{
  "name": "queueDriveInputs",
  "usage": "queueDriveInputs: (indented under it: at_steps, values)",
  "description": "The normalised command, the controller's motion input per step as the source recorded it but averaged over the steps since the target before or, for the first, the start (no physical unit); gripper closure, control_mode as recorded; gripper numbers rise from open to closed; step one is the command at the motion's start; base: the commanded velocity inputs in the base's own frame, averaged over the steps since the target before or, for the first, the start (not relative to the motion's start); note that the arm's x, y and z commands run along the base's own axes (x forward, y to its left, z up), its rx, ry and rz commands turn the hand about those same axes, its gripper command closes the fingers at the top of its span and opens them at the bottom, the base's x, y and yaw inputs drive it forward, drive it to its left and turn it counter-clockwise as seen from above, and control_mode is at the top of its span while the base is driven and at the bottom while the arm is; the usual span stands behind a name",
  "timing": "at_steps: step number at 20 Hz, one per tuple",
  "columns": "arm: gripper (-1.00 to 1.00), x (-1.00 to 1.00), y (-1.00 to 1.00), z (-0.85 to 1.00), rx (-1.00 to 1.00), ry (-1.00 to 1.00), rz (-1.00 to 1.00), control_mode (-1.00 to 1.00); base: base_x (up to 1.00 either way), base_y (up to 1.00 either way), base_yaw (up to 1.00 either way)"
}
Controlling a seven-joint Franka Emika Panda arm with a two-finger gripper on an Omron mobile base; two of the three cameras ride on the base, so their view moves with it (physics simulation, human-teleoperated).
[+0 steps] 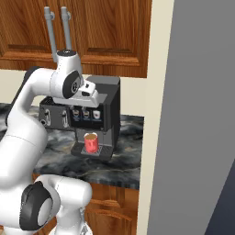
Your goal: Pick up the brewed coffee from the coffee machine and place it next to the breakfast plate on the dining counter.
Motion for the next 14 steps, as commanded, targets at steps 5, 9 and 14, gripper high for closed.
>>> queueDriveInputs:
  at_steps: [5, 9, 14]
  values:
    - [-1.0, 0.0, 0.0, 0.0, 0.0, 0.0, 0.0, -1.0, 0.0, 0.0, 0.0]
    - [-1.0, -0.13, -0.07, -0.04, 0.01, -0.02, 0.03, -1.0, 0.0, 0.0, 0.0]
    - [-1.0, -0.44, -0.04, -0.31, 0.0, -0.09, 0.11, -1.0, 0.0, 0.0, 0.0]
